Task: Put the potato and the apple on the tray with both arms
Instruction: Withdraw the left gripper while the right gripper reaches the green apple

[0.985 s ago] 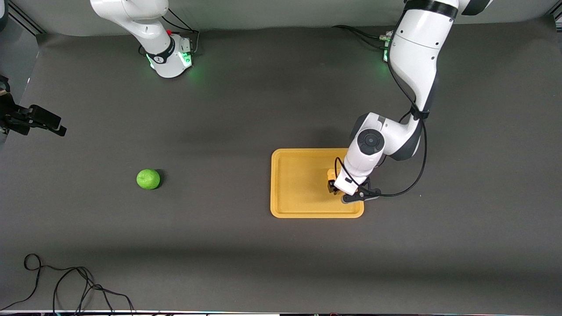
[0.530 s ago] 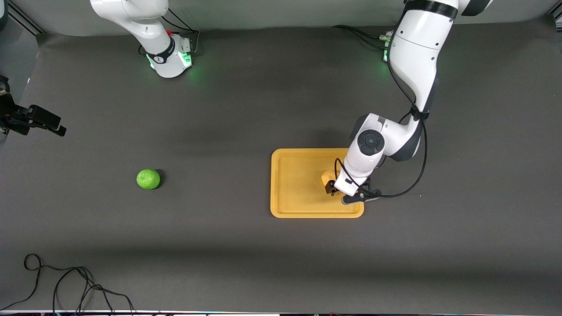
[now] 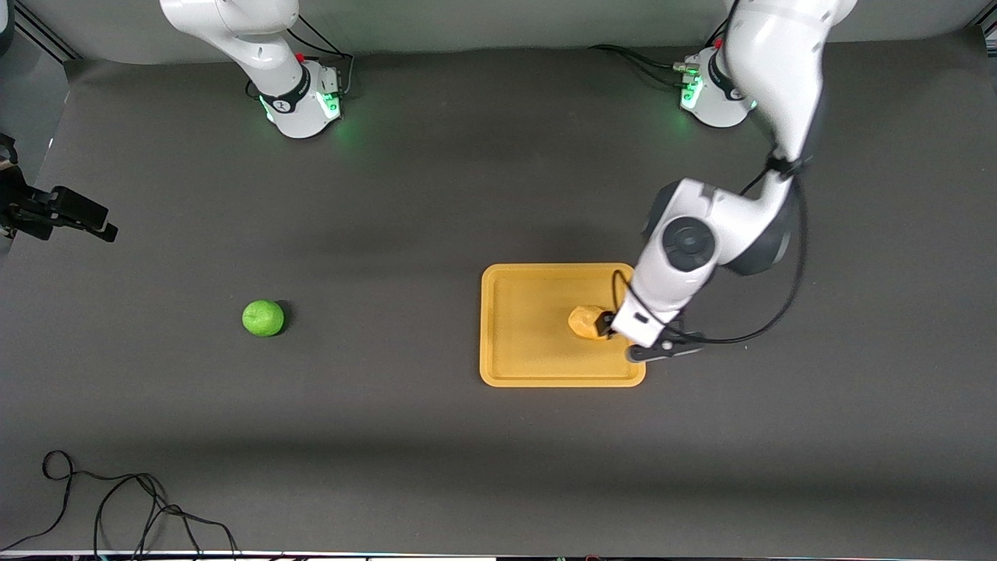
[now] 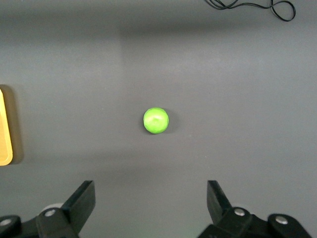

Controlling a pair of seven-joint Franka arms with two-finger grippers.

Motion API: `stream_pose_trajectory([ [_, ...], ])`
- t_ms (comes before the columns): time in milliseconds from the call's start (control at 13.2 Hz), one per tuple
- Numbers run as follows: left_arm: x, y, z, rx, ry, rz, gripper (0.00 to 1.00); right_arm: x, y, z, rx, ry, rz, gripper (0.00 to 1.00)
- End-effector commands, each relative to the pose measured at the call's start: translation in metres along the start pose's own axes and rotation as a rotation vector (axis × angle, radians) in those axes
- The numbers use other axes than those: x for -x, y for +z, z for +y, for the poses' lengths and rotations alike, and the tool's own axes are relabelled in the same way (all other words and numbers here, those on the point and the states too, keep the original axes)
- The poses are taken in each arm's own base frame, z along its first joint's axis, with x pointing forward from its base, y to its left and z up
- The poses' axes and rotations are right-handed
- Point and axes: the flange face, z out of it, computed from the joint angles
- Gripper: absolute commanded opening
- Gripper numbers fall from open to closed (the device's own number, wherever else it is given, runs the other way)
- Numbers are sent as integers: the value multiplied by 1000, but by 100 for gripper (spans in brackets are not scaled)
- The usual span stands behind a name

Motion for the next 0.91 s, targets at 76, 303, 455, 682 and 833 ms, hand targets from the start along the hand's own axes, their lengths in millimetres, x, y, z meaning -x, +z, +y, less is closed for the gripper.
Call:
stream_pose_trajectory([
  [76,-24,-85,-68,-11,153,-28,99,3,2,3,1,-15,-11,100],
  [303,-49,-149,-140,-14,255,-68,99,3,20,8,-3,0,-27,100],
  [455,-57,-189,-194,-8,297,-78,99,4,26,-6,-5,-17,-20,100],
  [682,-61,-228,-260,1,324,-89,98,-6,100,-11,-14,-20,26,100],
  [833,-54,-249,-276,2,324,-92,98,-8,157,-20,-15,-32,73,100],
])
